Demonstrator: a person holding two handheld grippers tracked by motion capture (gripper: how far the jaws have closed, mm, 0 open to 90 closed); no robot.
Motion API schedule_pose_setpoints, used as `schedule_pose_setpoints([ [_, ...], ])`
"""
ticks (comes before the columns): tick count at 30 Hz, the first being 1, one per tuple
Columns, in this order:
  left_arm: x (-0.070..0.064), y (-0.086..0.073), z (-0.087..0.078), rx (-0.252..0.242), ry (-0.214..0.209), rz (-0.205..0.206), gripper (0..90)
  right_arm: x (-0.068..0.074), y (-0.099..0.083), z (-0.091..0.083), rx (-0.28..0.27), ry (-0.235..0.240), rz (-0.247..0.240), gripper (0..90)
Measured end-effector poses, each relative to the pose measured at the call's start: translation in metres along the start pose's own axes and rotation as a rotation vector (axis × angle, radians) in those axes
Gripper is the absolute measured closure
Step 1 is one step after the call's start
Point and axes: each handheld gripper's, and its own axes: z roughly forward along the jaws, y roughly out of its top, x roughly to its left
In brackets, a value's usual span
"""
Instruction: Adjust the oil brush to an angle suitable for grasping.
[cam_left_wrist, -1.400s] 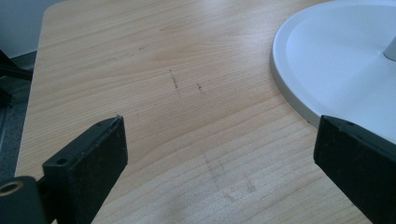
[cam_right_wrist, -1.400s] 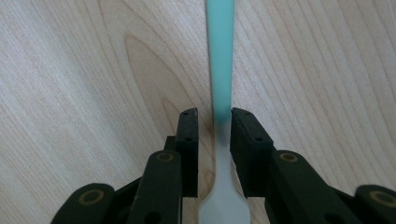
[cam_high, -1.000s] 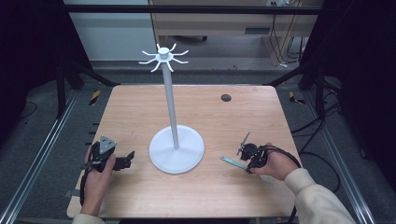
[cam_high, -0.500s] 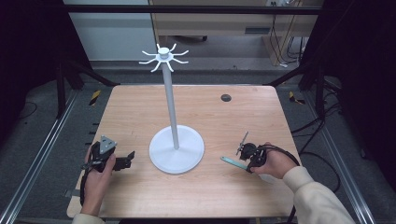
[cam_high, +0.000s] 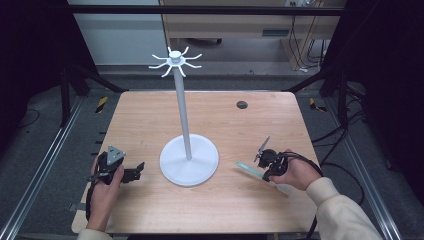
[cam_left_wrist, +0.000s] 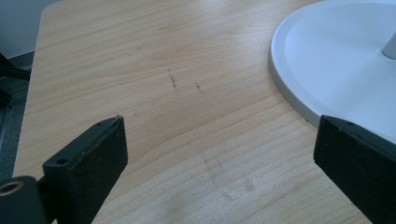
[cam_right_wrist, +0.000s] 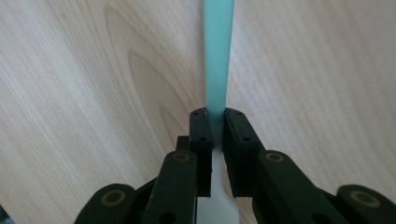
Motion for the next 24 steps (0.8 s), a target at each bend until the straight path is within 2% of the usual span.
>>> schedule_pose_setpoints([
  [3, 0.000, 0.000, 0.000, -0.001, 0.000, 0.000, 2.5, 0.000, 0.005, -0.013, -0.045, -0.013, 0.001, 82.4],
  [6, 0.000, 0.000, 0.000, -0.002, -0.001, -0.001, 2.5, 0.001, 0.011, -0.026, -0.055, -0.030, 0.004, 82.4],
  [7, 0.000, 0.000, 0.000, -0.002, 0.000, 0.000, 2.5, 0.000, 0.013, -0.031, -0.073, -0.038, -0.010, 82.4],
  [10, 0.000, 0.000, 0.000, -0.002, -0.001, 0.000, 2.5, 0.001, 0.017, -0.040, -0.096, -0.056, -0.005, 82.4],
  [11, 0.000, 0.000, 0.001, 0.001, -0.002, 0.002, 2.5, 0.002, 0.022, -0.049, -0.134, -0.068, 0.001, 82.4],
  [13, 0.000, 0.000, 0.001, 0.000, -0.003, 0.000, 2.5, 0.002, 0.026, -0.056, -0.168, -0.087, -0.010, 82.4],
  [19, -0.001, 0.000, -0.001, -0.005, -0.001, 0.002, 2.5, -0.004, 0.039, -0.078, -0.297, -0.128, 0.022, 82.4],
  [20, -0.001, 0.000, -0.001, -0.005, -0.001, 0.002, 2.5, -0.004, 0.039, -0.078, -0.297, -0.128, 0.022, 82.4],
  [21, -0.001, 0.000, -0.001, -0.007, 0.001, 0.000, 2.5, -0.006, 0.042, -0.085, -0.356, -0.139, 0.042, 82.4],
  [23, -0.001, 0.000, 0.000, -0.007, 0.001, -0.001, 2.5, -0.008, 0.044, -0.090, -0.415, -0.149, 0.063, 82.3],
  [24, -0.001, 0.000, 0.000, -0.007, 0.001, -0.001, 2.5, -0.008, 0.044, -0.090, -0.415, -0.149, 0.063, 82.3],
])
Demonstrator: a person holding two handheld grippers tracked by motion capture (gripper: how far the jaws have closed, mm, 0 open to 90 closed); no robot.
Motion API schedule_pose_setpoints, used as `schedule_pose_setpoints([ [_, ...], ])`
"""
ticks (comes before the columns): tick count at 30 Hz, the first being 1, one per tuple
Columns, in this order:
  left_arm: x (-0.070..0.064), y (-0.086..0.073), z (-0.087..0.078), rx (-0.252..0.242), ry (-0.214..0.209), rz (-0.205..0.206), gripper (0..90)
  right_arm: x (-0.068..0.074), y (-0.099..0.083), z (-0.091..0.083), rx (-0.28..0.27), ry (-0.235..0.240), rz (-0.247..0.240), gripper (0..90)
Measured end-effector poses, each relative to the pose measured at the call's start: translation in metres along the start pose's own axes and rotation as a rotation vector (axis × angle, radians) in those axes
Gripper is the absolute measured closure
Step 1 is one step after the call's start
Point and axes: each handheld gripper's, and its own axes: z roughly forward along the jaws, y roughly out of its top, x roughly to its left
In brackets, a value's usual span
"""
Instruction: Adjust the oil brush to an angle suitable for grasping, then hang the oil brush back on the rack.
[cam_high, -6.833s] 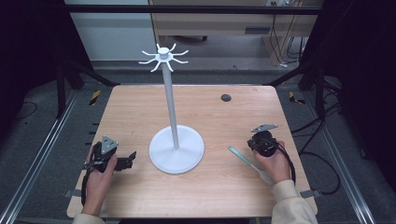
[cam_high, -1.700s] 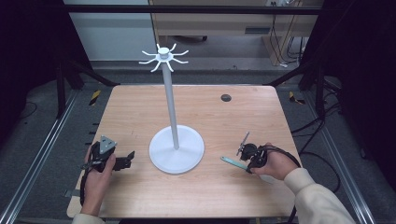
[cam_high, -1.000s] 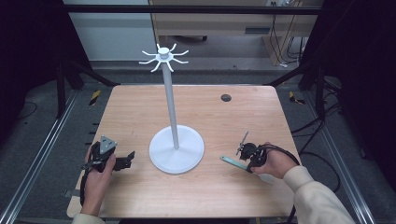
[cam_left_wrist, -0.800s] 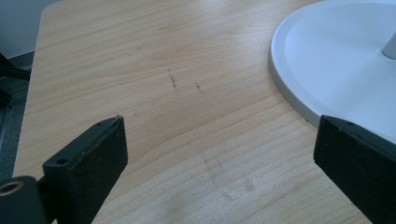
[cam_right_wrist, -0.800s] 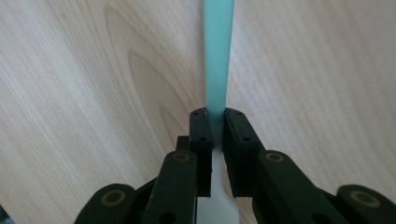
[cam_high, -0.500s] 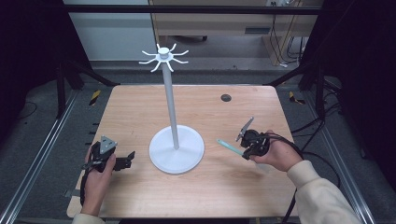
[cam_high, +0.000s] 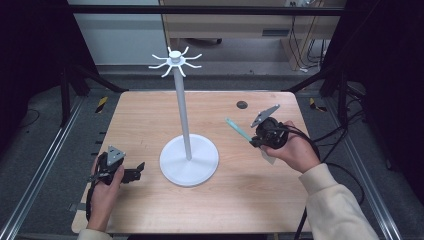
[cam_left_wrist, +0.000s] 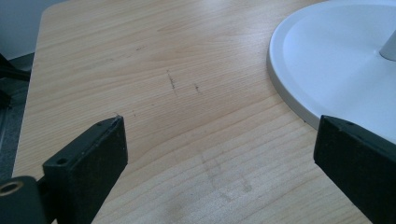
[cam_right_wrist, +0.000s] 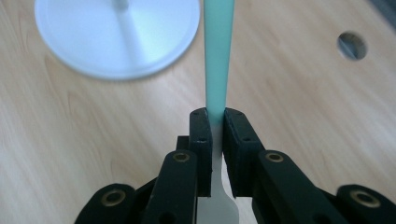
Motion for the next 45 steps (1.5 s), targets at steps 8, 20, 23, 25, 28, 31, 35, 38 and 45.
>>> schedule_pose_setpoints([
  [8, -0.001, -0.001, -0.001, -0.002, -0.003, -0.005, 2.5, -0.005, 0.017, -0.008, -0.233, -0.024, 0.086, 82.4],
  [20, 0.000, -0.003, -0.003, 0.000, 0.001, -0.014, 2.5, 0.000, 0.012, -0.016, -0.418, -0.047, 0.229, 82.4],
  [23, 0.001, -0.002, -0.003, -0.006, 0.001, -0.020, 2.5, 0.002, 0.012, -0.016, -0.430, -0.047, 0.236, 82.4],
  [25, 0.001, -0.002, -0.003, -0.010, 0.002, -0.024, 2.5, 0.005, 0.011, -0.017, -0.433, -0.050, 0.241, 82.4],
  [28, 0.003, -0.001, -0.004, -0.013, 0.002, -0.029, 2.5, 0.009, 0.008, -0.020, -0.457, -0.050, 0.261, 82.3],
  [31, 0.004, -0.001, -0.004, -0.014, 0.001, -0.030, 2.4, 0.012, 0.004, -0.028, -0.484, -0.061, 0.266, 82.3],
  [35, 0.003, -0.001, -0.002, -0.012, -0.001, -0.026, 2.5, 0.014, 0.003, -0.038, -0.533, -0.080, 0.265, 82.4],
  [38, 0.002, -0.001, -0.002, -0.010, -0.003, -0.022, 2.5, 0.014, 0.002, -0.041, -0.556, -0.079, 0.265, 82.3],
  [45, 0.002, -0.001, -0.001, -0.009, -0.003, -0.020, 2.5, 0.014, 0.001, -0.040, -0.587, -0.075, 0.278, 82.3],
])
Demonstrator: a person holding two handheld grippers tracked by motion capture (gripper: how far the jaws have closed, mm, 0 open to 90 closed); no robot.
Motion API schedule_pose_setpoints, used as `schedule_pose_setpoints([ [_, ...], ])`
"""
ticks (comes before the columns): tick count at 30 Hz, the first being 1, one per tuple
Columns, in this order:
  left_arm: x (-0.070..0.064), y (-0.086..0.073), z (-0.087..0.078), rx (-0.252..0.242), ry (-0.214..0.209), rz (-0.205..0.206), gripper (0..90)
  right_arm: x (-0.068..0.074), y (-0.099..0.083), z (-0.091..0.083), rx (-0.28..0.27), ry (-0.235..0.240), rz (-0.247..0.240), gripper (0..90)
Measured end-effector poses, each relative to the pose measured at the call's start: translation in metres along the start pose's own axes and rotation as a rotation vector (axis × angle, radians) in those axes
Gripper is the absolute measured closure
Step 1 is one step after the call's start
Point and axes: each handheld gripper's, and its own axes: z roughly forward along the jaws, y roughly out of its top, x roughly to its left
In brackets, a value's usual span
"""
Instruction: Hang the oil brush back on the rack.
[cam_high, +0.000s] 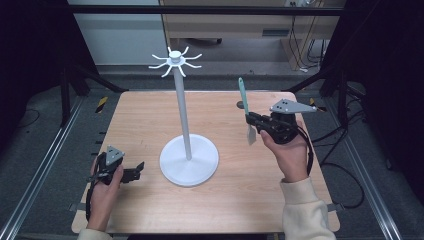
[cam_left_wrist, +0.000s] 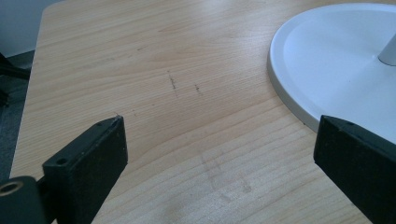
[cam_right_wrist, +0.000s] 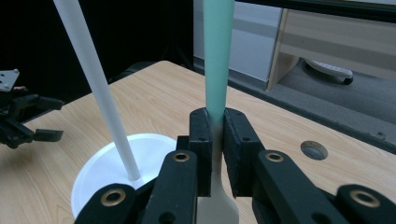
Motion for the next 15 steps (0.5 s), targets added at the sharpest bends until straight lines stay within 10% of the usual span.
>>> schedule_pose_setpoints([
  [15, -0.0004, -0.0004, 0.0004, 0.006, 0.005, 0.004, 2.5, 0.0009, -0.0021, 0.0015, -0.015, 0.008, 0.019, 82.4],
])
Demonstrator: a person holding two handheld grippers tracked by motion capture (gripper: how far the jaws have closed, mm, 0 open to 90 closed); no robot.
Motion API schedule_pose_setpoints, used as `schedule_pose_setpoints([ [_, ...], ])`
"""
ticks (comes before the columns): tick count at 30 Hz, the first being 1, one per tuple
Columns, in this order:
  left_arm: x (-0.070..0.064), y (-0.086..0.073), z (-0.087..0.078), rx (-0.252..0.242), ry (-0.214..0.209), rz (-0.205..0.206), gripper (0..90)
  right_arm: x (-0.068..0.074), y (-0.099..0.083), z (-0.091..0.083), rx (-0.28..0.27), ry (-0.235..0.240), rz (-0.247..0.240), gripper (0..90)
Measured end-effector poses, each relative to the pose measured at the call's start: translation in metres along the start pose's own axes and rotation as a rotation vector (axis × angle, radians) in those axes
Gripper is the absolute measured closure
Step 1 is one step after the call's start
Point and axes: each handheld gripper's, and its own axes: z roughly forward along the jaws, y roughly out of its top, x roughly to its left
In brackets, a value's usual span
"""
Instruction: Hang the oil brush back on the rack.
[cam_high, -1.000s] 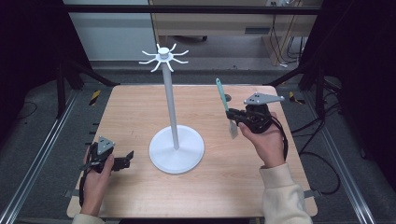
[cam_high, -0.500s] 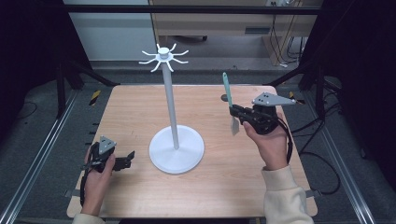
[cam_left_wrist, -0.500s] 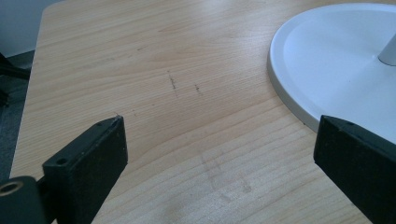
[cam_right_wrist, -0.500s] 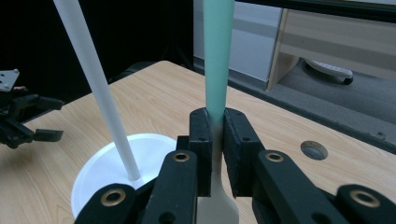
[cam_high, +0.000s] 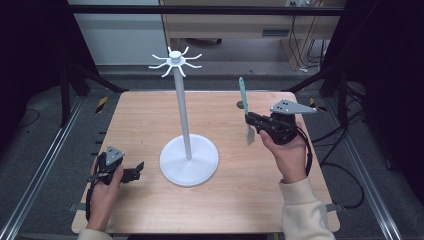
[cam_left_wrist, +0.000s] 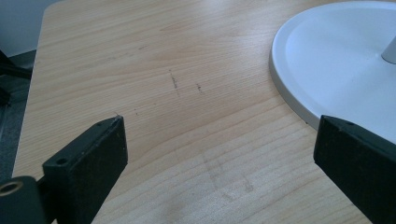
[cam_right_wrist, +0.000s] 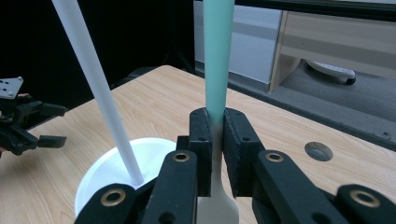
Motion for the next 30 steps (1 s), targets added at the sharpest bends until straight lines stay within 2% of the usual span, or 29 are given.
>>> schedule_pose_setpoints([
  [13, 0.000, 0.000, 0.000, -0.004, -0.003, 0.001, 2.5, 0.009, 0.001, 0.005, -0.014, 0.036, -0.004, 82.3],
  [30, -0.001, 0.001, 0.000, -0.001, -0.004, 0.005, 2.4, 0.030, 0.012, 0.003, -0.057, 0.101, -0.025, 82.3],
])
